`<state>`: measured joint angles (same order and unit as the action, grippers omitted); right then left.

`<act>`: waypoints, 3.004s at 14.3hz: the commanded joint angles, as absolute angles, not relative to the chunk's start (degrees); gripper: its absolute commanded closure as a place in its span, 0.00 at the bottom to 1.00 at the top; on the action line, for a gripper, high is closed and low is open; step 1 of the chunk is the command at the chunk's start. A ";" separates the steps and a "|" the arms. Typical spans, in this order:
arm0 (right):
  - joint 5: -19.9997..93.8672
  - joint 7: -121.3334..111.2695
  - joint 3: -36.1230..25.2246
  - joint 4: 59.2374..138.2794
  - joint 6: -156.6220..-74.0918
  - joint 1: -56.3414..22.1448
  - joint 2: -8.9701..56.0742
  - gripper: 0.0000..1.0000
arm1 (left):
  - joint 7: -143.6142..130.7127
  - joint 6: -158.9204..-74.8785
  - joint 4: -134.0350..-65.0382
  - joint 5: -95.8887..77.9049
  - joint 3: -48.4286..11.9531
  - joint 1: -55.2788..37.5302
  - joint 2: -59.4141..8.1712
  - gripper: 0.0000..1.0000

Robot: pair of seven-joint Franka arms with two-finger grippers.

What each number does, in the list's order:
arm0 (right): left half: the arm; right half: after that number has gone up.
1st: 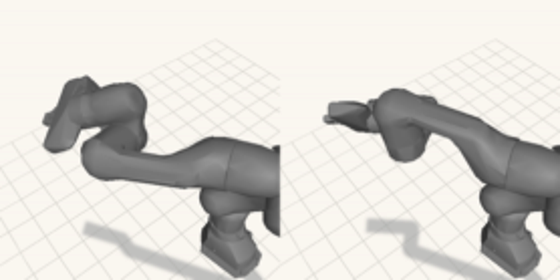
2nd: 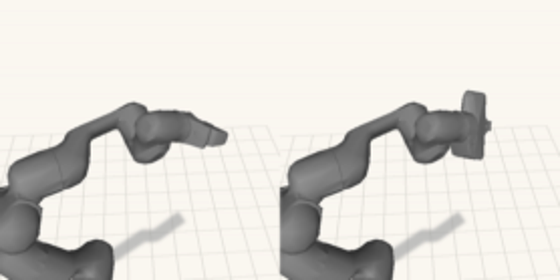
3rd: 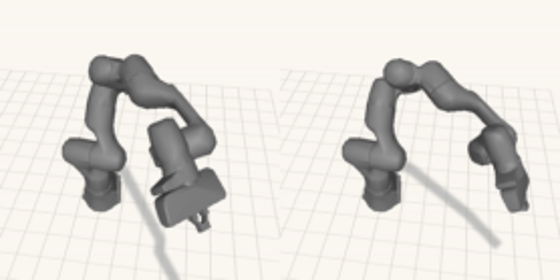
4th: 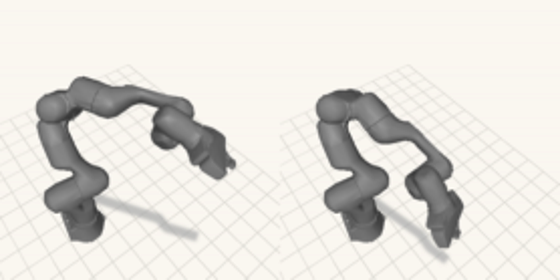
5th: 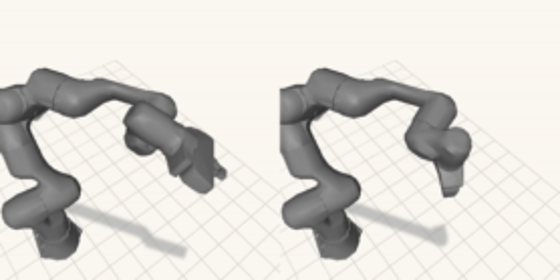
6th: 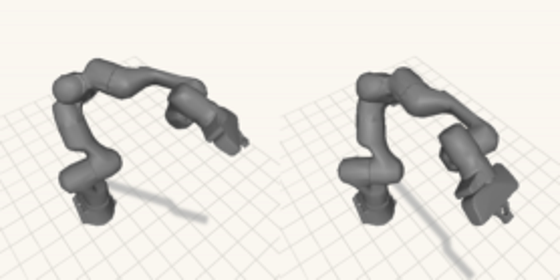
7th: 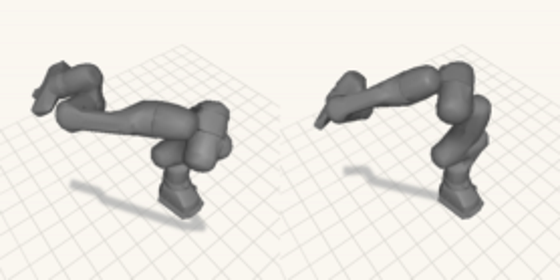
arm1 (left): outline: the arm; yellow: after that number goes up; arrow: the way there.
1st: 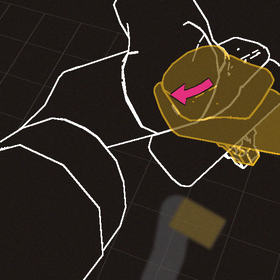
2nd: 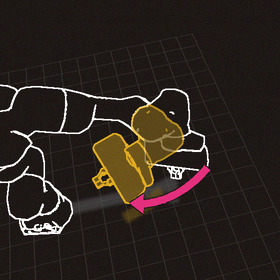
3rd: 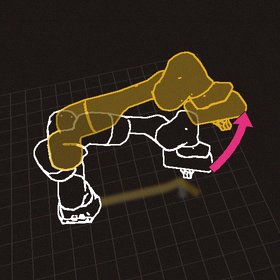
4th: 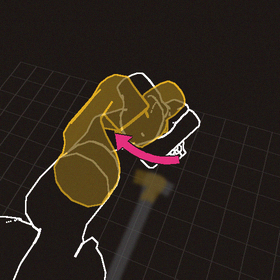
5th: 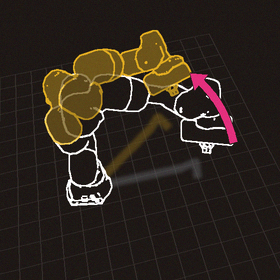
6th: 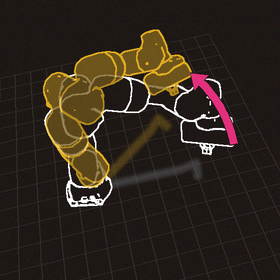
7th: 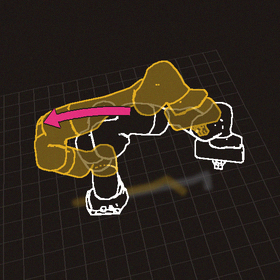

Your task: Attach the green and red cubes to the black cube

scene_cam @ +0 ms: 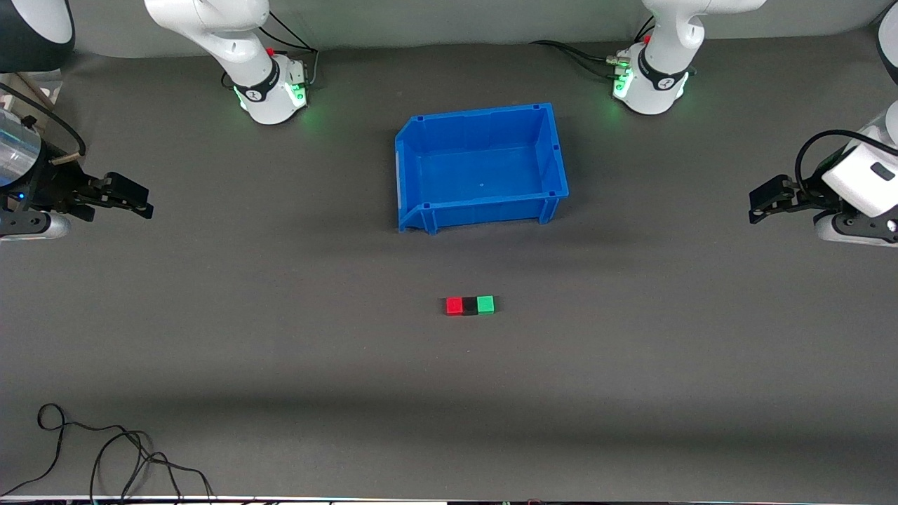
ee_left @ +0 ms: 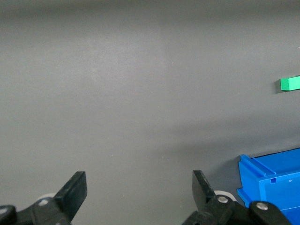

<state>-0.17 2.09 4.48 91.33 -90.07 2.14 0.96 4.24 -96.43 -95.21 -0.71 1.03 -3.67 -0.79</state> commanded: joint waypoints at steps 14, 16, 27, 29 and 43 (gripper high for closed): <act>2.37 1.93 4.83 91.93 -96.14 1.41 1.23 0.00 | 3.00 -95.36 -93.25 -0.17 1.05 -3.52 -3.42 0.00; 2.37 2.20 4.75 92.28 -96.50 1.49 1.76 0.00 | -4.18 -95.36 -93.16 -1.05 1.14 -3.43 -5.26 0.00; 2.46 1.76 4.66 92.46 -96.33 1.93 1.76 0.00 | -41.28 -100.10 -93.78 -12.74 1.05 -3.87 -14.23 0.00; 2.46 1.23 3.53 92.55 -95.80 2.02 1.67 0.00 | -48.39 -103.26 -94.13 -14.50 0.97 -4.39 -15.73 0.00; 2.90 10.75 2.20 93.60 -99.13 -1.73 3.69 0.00 | -70.05 -115.49 -94.48 -15.91 0.70 -9.49 -22.06 0.00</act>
<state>1.90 4.08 2.15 92.56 -96.91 1.44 3.54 -68.17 -114.97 -94.84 -15.49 0.15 -8.49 -21.92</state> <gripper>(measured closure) 0.000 0.000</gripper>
